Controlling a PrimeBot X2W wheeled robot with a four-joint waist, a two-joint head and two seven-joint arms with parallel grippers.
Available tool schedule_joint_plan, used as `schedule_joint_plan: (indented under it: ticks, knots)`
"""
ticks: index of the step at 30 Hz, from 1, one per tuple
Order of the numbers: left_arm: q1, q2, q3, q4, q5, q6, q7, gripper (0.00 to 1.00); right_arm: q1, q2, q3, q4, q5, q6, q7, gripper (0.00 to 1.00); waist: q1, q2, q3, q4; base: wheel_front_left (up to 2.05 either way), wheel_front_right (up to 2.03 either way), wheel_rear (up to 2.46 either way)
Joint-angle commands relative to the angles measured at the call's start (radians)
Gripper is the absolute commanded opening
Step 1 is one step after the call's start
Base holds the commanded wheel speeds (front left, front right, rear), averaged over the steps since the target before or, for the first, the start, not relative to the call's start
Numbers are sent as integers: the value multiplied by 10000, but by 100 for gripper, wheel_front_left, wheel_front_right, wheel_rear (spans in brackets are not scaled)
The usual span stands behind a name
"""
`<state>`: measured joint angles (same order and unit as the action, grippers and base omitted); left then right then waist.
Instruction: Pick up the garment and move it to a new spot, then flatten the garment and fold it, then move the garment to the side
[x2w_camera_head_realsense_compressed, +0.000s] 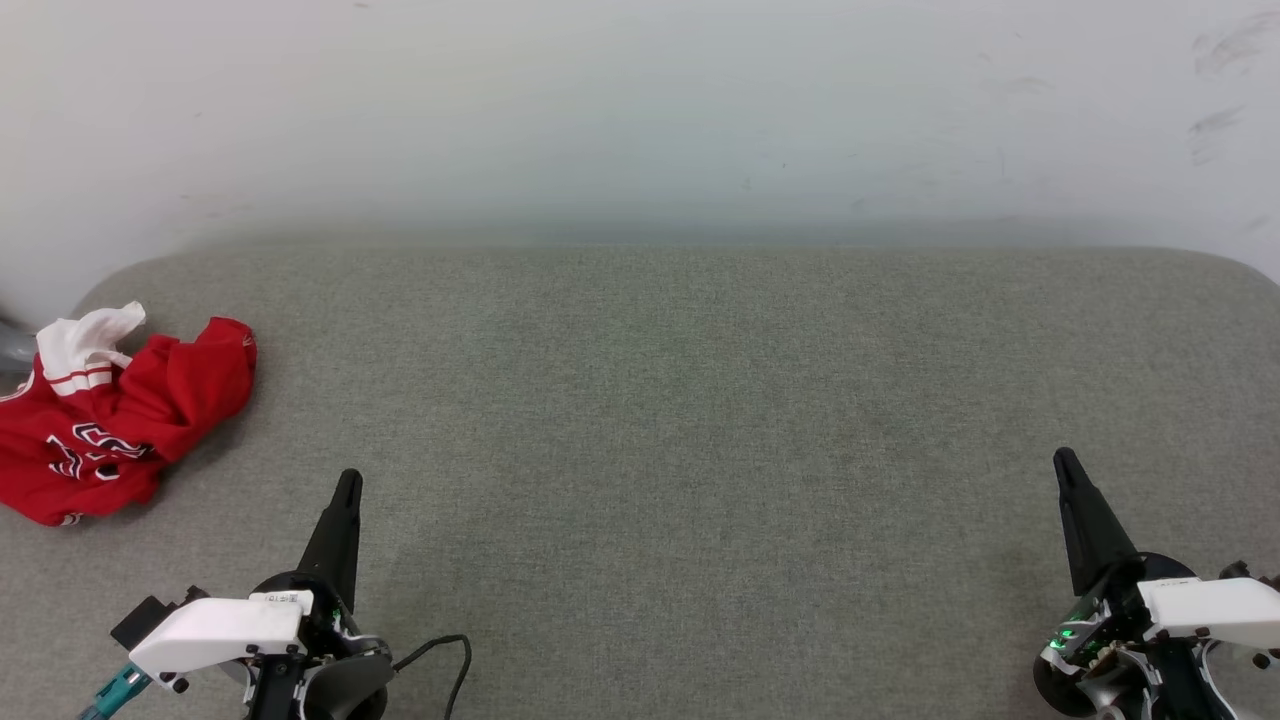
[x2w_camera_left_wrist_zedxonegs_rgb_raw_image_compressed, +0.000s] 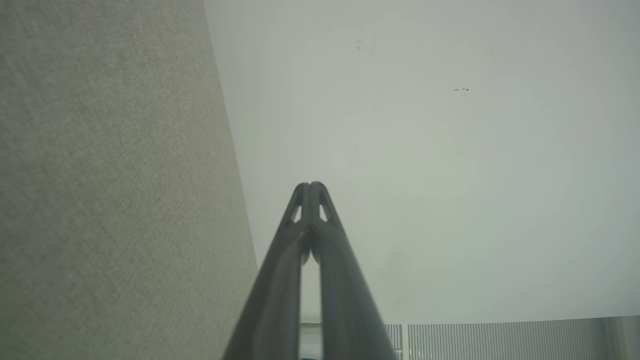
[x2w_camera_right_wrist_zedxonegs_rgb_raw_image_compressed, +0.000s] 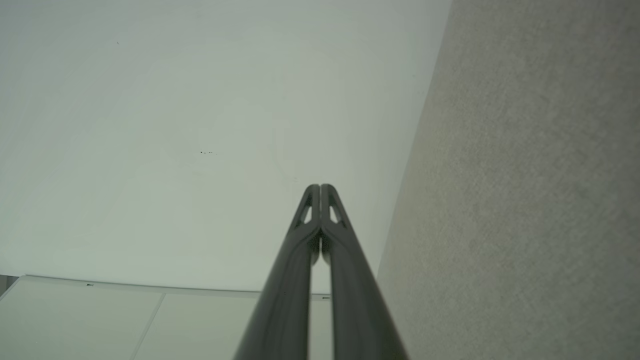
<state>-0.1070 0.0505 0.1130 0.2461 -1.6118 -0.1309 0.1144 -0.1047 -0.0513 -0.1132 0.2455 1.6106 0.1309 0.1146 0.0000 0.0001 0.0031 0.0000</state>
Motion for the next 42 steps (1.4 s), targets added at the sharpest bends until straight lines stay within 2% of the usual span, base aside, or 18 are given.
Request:
schedule_joint_plan:
  ticks: [1,18,19,30,36,42]
  knots:
    - [-67,-15,28,-25,4,-21,2,0,-137,30,3,-1,-4,-7,-15,0,0,-1,0,0,0,0,0]
    - [-67,-15,27,-25,4,-21,2,0,-137,31,5,-1,-5,-7,-15,0,0,-1,0,0,0,0,0]
    - [10,-2,-2,31,1,2,-4,100,17,0,3,26,-2,2,-4,100,1,-1,0,0,0,0,0]
    - [335,-29,-101,118,229,4,-343,100,369,6,147,243,-328,0,-341,100,0,-1,13,3,0,0,0]
    - [355,-26,1,-49,962,3,-634,100,424,6,160,63,-1121,0,-635,100,0,-1,24,7,0,0,0]
    - [341,-23,121,-283,1992,13,-905,100,454,6,91,-299,-2436,0,-907,100,0,-1,37,14,0,0,0]
